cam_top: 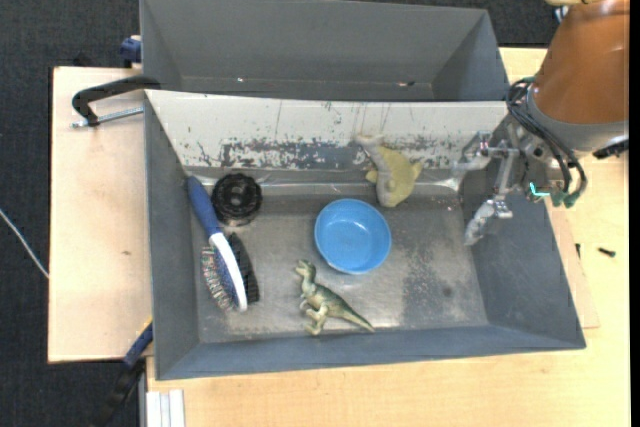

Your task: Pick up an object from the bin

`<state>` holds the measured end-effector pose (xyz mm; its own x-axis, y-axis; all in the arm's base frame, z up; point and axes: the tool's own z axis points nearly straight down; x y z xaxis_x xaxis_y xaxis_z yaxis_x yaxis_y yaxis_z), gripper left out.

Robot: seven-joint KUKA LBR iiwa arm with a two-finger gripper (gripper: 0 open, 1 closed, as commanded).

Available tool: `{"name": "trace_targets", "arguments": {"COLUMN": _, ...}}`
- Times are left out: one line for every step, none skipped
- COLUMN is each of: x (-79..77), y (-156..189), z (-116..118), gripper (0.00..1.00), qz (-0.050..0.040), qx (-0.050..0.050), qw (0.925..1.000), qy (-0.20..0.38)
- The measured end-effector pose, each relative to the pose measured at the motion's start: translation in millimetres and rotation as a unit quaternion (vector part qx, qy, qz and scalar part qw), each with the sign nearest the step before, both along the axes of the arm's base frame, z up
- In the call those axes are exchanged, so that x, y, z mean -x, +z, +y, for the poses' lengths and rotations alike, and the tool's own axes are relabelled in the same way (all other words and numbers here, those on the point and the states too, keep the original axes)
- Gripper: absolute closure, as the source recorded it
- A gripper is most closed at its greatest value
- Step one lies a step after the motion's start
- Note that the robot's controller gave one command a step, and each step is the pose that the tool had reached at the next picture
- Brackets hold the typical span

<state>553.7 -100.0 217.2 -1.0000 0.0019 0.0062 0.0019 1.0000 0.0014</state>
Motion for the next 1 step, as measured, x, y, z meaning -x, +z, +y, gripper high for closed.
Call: {"name": "trace_targets", "arguments": {"x": -7.7, "y": -104.6, "z": 71.2, "gripper": 0.0, "qz": -0.0004, "qx": -0.002, "qw": 0.9974, "qy": 0.073}}
